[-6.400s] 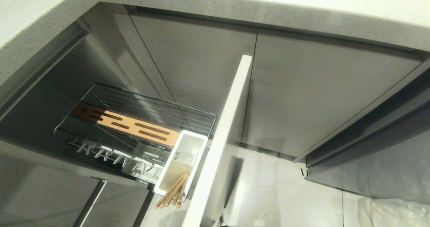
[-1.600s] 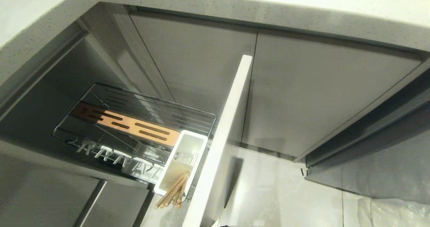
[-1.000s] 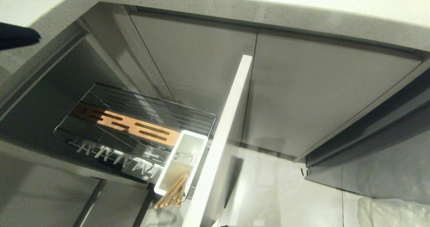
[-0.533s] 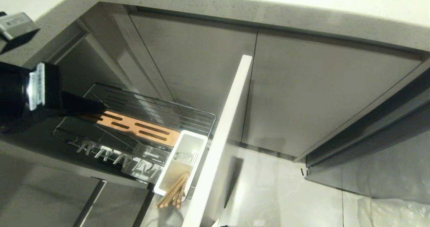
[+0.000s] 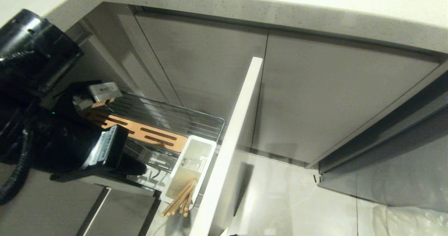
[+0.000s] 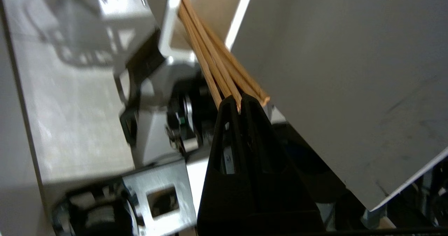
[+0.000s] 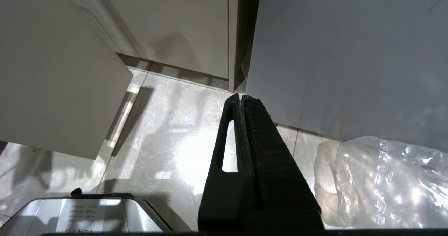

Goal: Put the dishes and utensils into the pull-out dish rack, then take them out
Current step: Take the chopsticks out of the cupboard

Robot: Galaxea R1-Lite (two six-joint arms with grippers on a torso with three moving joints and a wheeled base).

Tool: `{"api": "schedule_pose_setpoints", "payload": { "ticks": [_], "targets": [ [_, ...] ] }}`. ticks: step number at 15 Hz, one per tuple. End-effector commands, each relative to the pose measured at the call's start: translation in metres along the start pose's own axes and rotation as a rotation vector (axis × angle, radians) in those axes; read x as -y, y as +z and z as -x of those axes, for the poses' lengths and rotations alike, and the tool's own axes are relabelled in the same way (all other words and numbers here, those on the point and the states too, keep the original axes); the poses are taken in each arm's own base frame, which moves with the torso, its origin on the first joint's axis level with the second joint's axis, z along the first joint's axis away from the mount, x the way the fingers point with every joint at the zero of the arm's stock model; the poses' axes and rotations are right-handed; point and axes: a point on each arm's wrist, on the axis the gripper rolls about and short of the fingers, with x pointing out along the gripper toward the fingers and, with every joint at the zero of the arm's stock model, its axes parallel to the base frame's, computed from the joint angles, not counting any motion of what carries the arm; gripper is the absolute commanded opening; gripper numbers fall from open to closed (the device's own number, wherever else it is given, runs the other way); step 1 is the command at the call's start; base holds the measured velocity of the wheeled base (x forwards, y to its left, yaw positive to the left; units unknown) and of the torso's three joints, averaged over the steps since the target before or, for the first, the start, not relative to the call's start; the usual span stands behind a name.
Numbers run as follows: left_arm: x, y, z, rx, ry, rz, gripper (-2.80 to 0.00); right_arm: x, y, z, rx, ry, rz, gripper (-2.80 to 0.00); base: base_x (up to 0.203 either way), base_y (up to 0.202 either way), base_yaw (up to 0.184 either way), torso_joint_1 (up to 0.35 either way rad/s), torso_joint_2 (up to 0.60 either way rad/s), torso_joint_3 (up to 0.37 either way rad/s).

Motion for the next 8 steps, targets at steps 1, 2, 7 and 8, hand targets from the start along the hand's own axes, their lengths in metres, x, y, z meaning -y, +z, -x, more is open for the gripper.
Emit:
{"api": "schedule_pose_setpoints", "payload": {
  "ticks": [1,2,7,8],
  "targets": [
    [0.005,0.005,-0.023,-0.088,0.026,0.011,-2.80,0.000,0.000,0.000,0.000,0.000,0.000,-2.80,0.000,0.000,0.000,0.000,0.00,0.000],
    [0.006,0.006,-0.034,-0.126,0.041,0.017,0.00,0.000,0.000,0.000,0.000,0.000,0.000,-2.80,0.000,0.000,0.000,0.000,0.00,0.000],
    [0.008,0.013,-0.079,-0.243,0.135,0.035,0.00,0.000,0.000,0.000,0.000,0.000,0.000,-2.80,0.000,0.000,0.000,0.000,0.00,0.000],
    [0.008,0.014,-0.086,-0.260,0.151,0.038,0.00,0.000,0.000,0.000,0.000,-0.001,0.000,-2.80,0.000,0.000,0.000,0.000,0.00,0.000]
  ]
}}
